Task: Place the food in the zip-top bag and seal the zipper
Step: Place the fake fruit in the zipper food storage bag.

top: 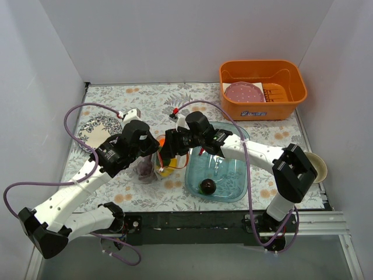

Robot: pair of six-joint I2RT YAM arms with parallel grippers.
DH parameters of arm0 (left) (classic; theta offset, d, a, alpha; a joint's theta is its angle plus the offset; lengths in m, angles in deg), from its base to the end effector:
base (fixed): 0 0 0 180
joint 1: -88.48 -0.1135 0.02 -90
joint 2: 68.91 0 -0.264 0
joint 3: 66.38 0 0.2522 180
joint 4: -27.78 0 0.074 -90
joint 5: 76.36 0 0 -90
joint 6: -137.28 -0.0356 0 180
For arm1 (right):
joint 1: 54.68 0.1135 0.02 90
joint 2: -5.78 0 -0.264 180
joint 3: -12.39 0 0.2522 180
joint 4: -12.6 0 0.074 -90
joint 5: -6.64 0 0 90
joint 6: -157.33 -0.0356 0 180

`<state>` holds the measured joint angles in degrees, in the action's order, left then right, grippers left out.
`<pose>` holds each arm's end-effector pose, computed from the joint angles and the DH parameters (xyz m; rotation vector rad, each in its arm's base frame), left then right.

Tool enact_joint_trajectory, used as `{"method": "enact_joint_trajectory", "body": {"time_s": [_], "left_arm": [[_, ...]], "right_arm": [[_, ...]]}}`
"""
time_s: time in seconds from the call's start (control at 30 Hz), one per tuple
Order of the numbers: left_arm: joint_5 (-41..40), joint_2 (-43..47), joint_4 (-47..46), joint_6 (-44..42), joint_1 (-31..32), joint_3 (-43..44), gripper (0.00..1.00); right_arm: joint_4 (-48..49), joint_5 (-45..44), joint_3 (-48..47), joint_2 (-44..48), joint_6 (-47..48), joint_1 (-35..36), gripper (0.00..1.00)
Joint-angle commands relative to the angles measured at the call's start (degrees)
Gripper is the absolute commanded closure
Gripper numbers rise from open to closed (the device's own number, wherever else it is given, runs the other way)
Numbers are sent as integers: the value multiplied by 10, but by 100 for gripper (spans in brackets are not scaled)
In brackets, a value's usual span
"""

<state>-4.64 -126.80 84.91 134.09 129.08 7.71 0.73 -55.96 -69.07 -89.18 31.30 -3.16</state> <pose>0.1616 -0.1238 0.3369 -1.0906 2.1124 -0.8013 0.2258 0.3104 0.2724 -0.6474 2.1839 1.3814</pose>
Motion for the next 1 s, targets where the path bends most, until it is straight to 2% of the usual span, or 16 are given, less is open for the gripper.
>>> {"method": "enact_joint_trajectory", "body": {"time_s": [0.0,0.27,0.47,0.57,0.6,0.67,0.7,0.77,0.97], "left_arm": [[-13,22,-12,6,-3,-4,100],[-20,26,-5,10,-3,-7,100],[-20,26,-4,12,-3,-7,100],[-22,26,-3,12,-3,-5,100],[-23,25,-2,12,-3,-6,100],[-23,27,-4,11,-3,-6,100],[-23,26,-4,11,-3,-6,100],[-23,25,-3,10,-3,-5,100],[-25,31,-1,13,-3,-8,100]], "right_arm": [[26,-1,-1,-3,-13,6,32],[23,-106,39,54,-20,6,19],[35,-132,57,78,-37,3,18],[44,-125,65,80,-42,3,30],[44,-123,65,79,-43,4,39],[44,-109,64,71,-44,3,49],[44,-103,63,67,-45,3,61],[44,-91,61,58,-47,3,70],[35,-70,46,36,-40,3,71]]}}
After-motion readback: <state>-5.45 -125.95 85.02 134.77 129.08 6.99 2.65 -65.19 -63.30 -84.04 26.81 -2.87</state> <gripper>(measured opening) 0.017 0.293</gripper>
